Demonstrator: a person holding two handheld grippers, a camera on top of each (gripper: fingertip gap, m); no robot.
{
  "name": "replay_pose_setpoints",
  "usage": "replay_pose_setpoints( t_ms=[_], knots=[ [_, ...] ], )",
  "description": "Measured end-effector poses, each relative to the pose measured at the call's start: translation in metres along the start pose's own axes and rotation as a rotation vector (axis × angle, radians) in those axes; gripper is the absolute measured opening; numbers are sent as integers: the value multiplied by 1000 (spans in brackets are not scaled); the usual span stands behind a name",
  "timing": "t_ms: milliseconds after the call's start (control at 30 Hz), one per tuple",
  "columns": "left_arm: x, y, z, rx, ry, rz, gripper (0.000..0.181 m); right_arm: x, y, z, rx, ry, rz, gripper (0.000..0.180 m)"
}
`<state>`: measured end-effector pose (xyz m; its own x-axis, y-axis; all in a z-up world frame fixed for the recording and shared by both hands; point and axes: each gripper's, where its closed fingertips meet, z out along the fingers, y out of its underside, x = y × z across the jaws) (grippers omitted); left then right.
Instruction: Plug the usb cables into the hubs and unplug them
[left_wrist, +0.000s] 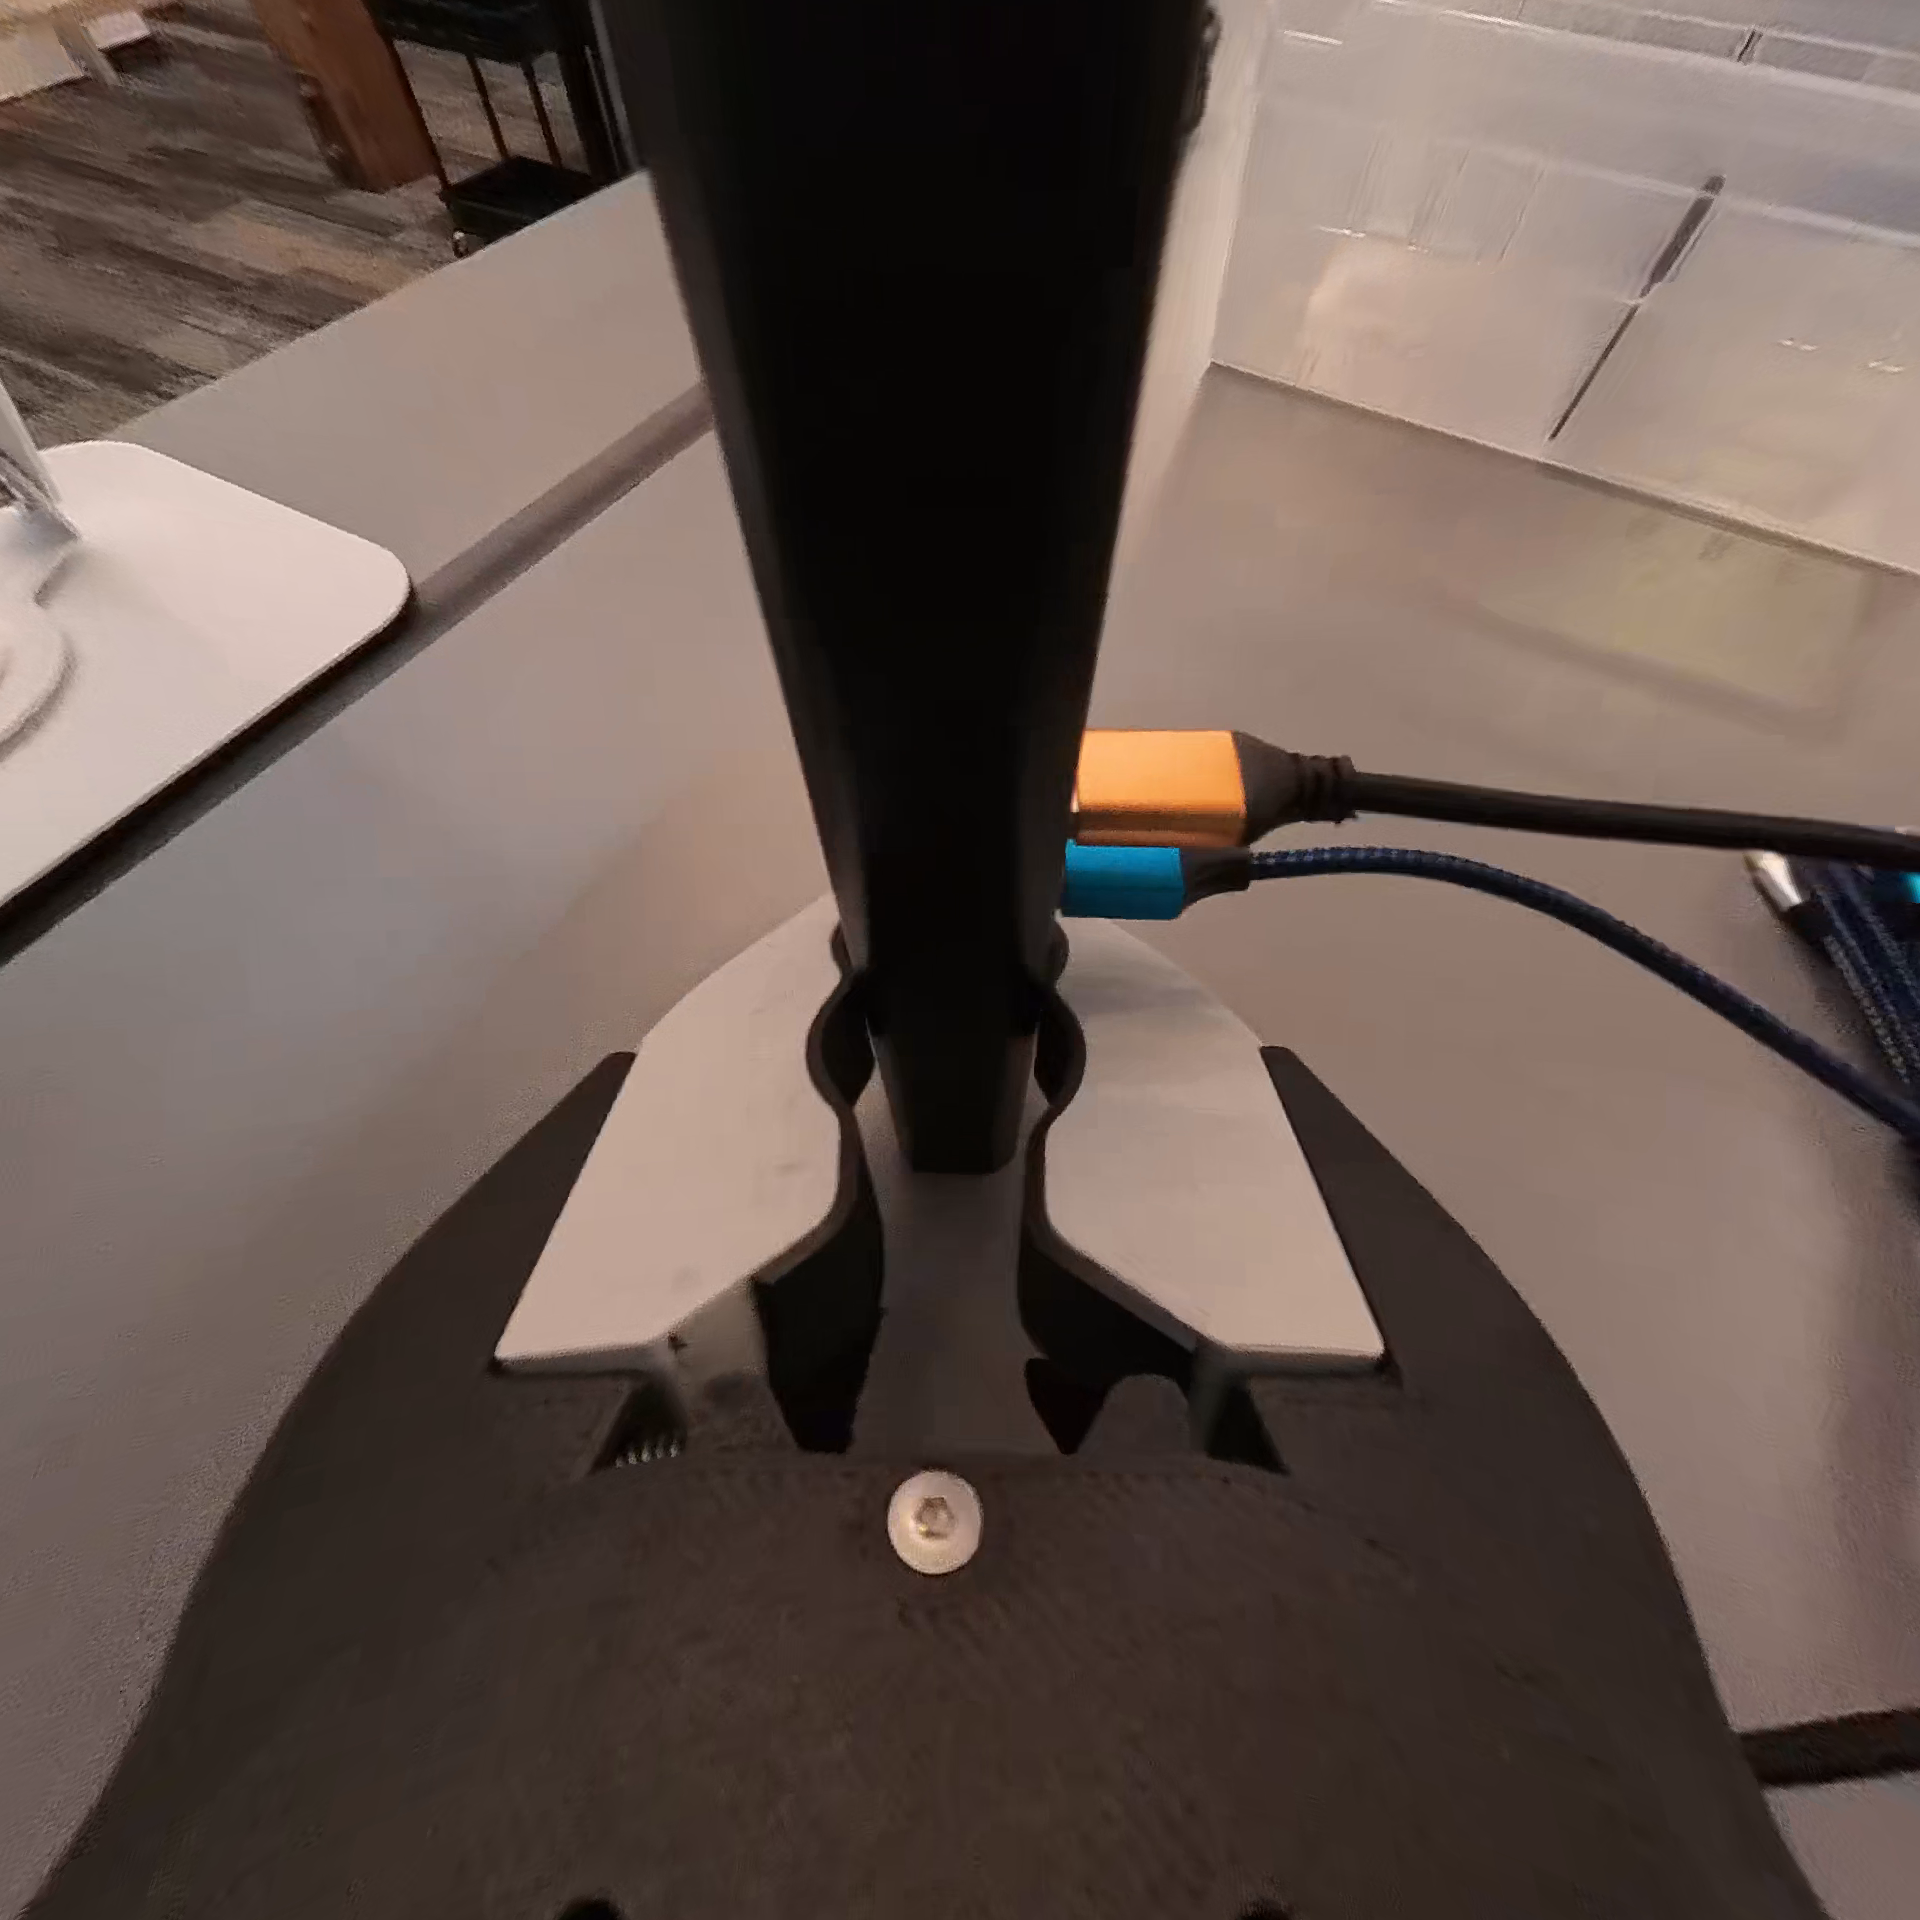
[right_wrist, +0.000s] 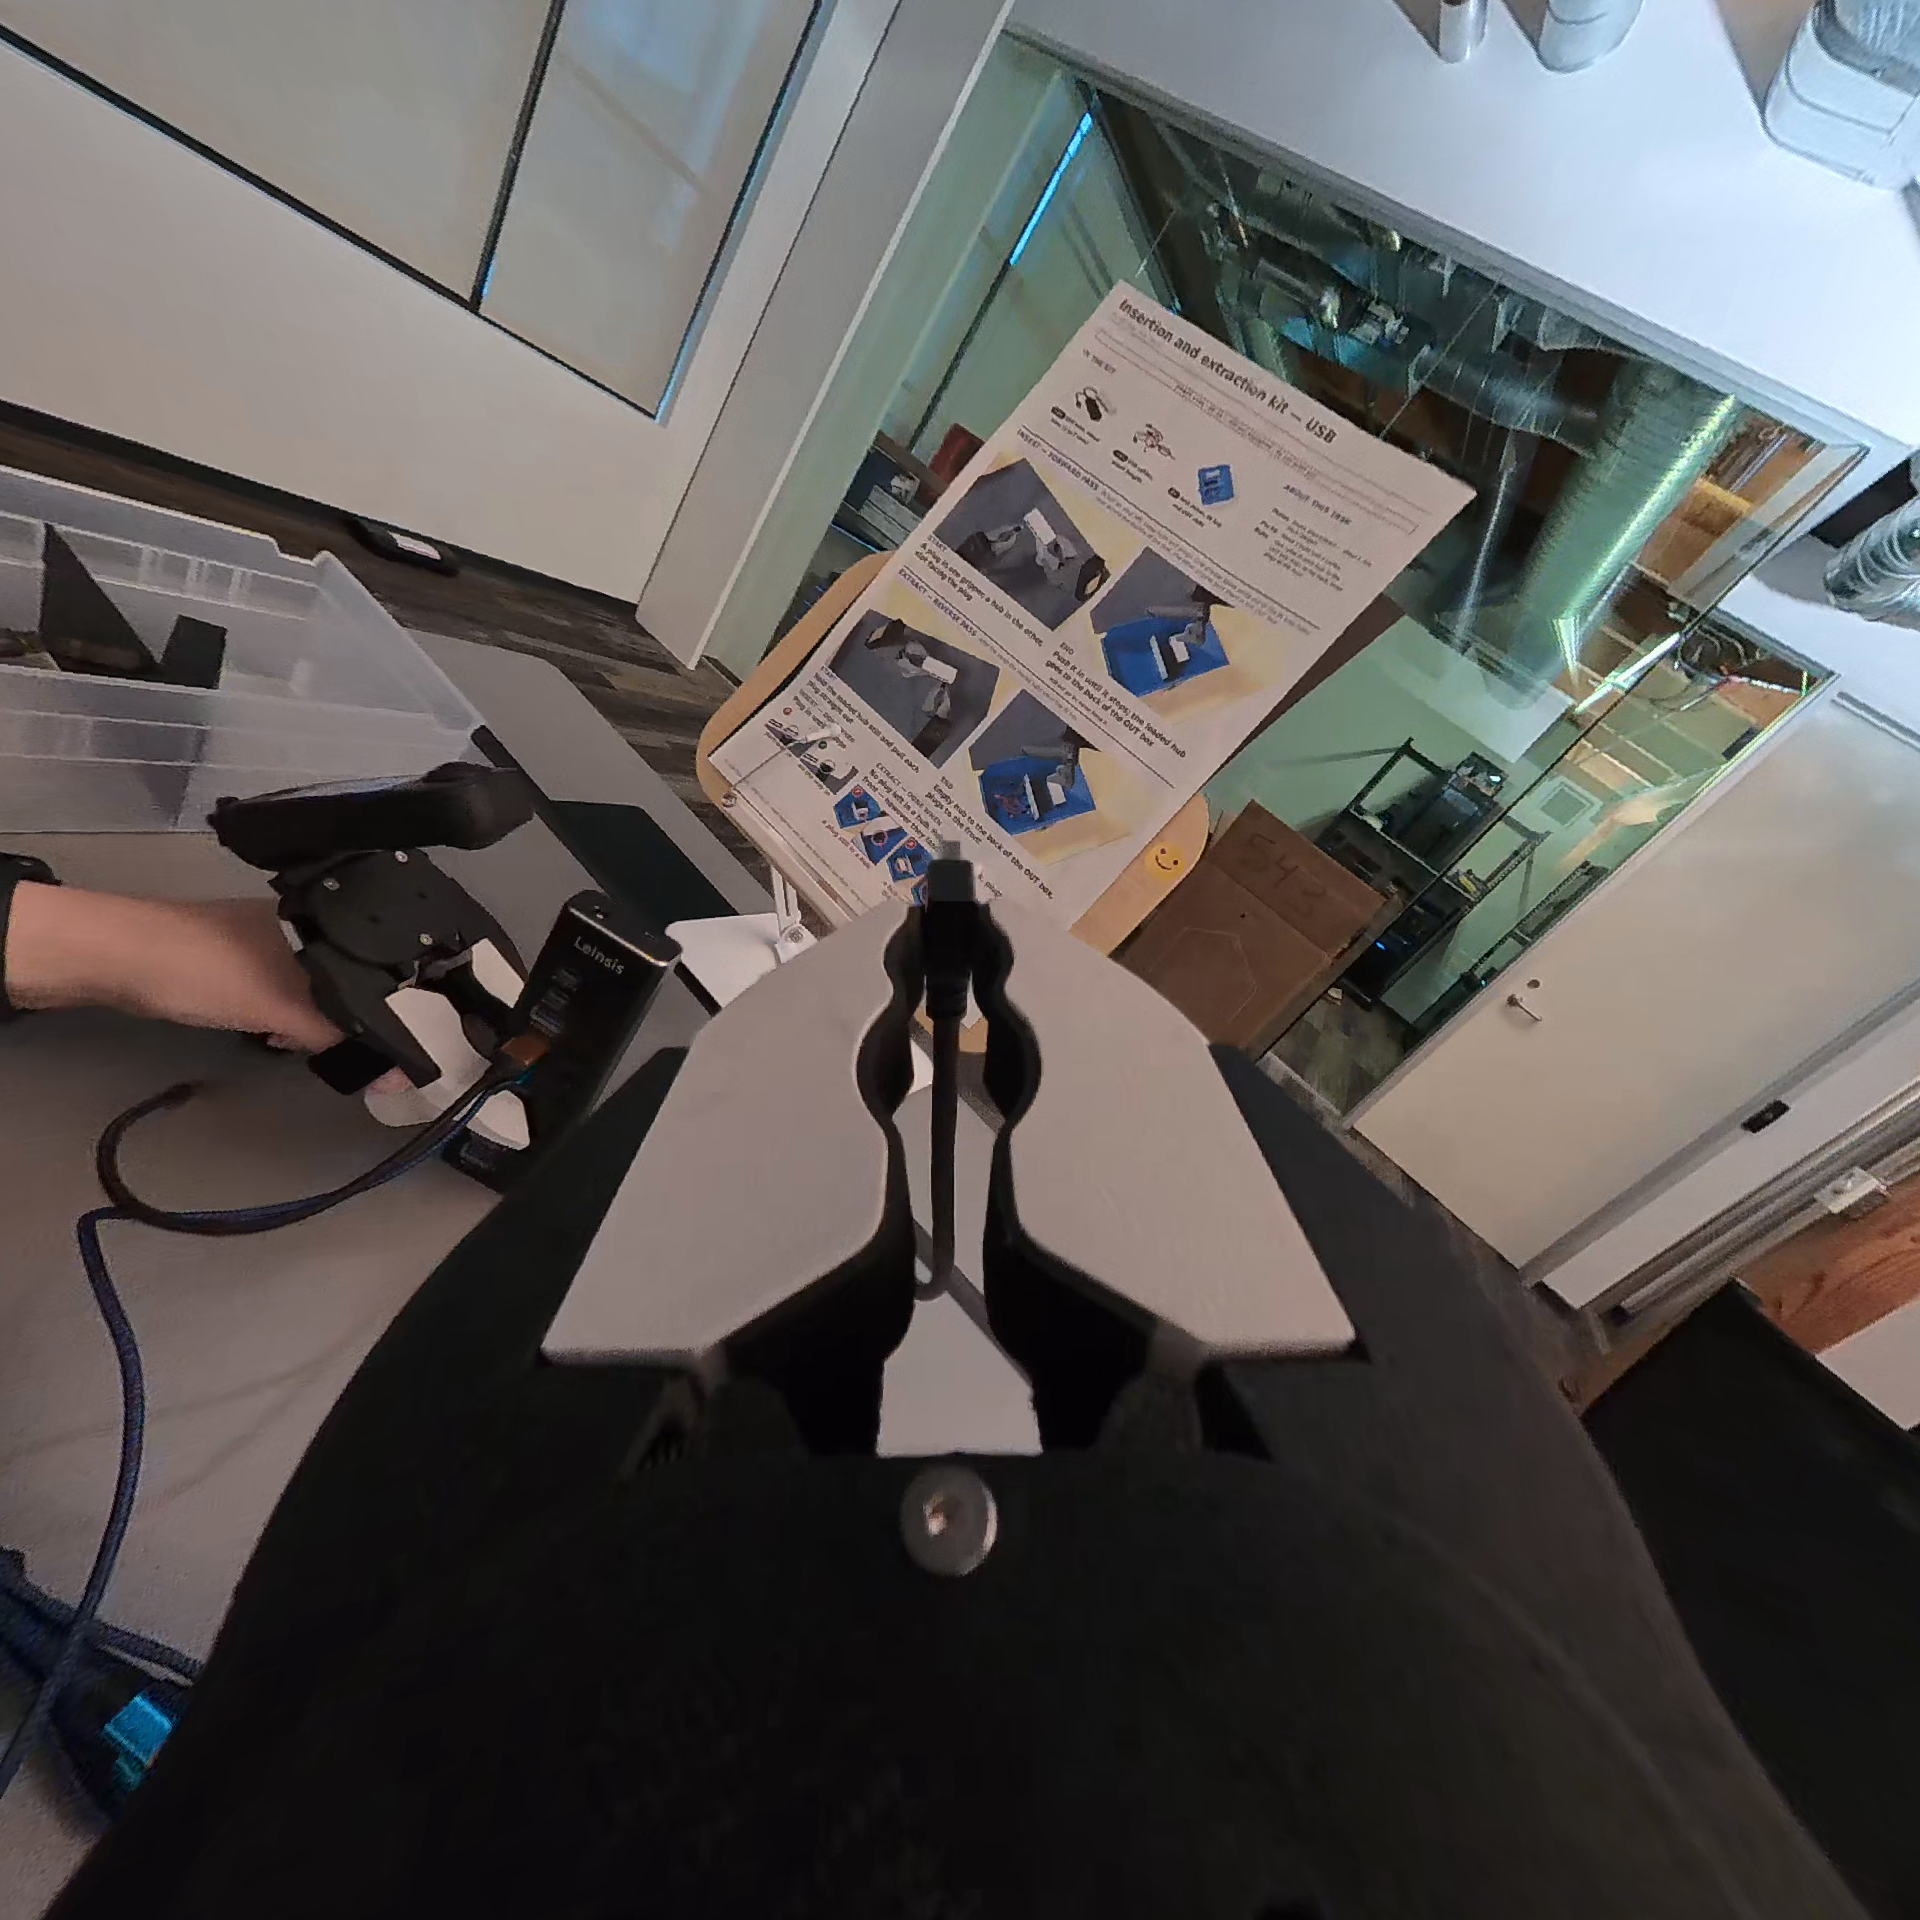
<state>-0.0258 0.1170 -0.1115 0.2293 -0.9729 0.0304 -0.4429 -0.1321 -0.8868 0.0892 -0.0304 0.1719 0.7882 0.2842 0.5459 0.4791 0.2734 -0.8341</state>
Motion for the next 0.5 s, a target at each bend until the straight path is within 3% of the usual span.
replay_pose_setpoints(
  t_ms=[267, 367, 500],
  knots=[
    [18, -37, -33, 47, 159, -186, 26, 13, 6, 18, 77, 44, 293, 9],
    [33, -67, -57, 78, 180, -186, 26, 2, 7, 32, 176, -54, 416, 9],
    [59, -102, -94, 110, 181, -97, 26, -21, -9, 33, 418, -342, 590, 8]
  ],
)
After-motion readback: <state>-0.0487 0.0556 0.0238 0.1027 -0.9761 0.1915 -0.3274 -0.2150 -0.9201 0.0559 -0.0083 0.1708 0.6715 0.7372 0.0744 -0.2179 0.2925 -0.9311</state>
